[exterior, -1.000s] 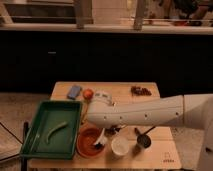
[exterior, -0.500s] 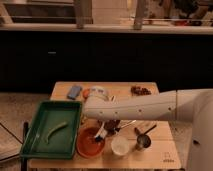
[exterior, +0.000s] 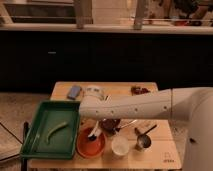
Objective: Wipe red bowl with brush
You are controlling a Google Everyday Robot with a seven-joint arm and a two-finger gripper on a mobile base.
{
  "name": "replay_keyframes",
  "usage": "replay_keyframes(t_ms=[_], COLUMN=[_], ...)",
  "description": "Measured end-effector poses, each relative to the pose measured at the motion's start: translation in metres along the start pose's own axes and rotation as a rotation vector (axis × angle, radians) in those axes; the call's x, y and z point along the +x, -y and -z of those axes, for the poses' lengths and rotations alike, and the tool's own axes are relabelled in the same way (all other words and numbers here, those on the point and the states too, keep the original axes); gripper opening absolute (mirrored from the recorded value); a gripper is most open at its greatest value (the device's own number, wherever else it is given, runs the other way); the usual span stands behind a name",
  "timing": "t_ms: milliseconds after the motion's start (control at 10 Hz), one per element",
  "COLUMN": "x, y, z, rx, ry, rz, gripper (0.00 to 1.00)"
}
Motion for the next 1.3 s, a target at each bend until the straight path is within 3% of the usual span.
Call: replay_keyframes(t_ms=[300, 500, 700, 1100, 1300], x=[-0.015, -0.024, -0.028, -0.023, -0.015], y=[0.0, -0.008, -0.022, -0.051, -0.059], z=[0.011, 0.013, 0.012, 0.005, 0.004], rx=[0.056, 0.066, 0.057, -0.028, -0.047], ry=[0.065, 0.114, 0.153, 0.23, 0.248], rz=[0.012, 0.016, 0.016, 0.049, 0.051], gripper=[0.01, 0.01, 0.01, 0.01, 0.01])
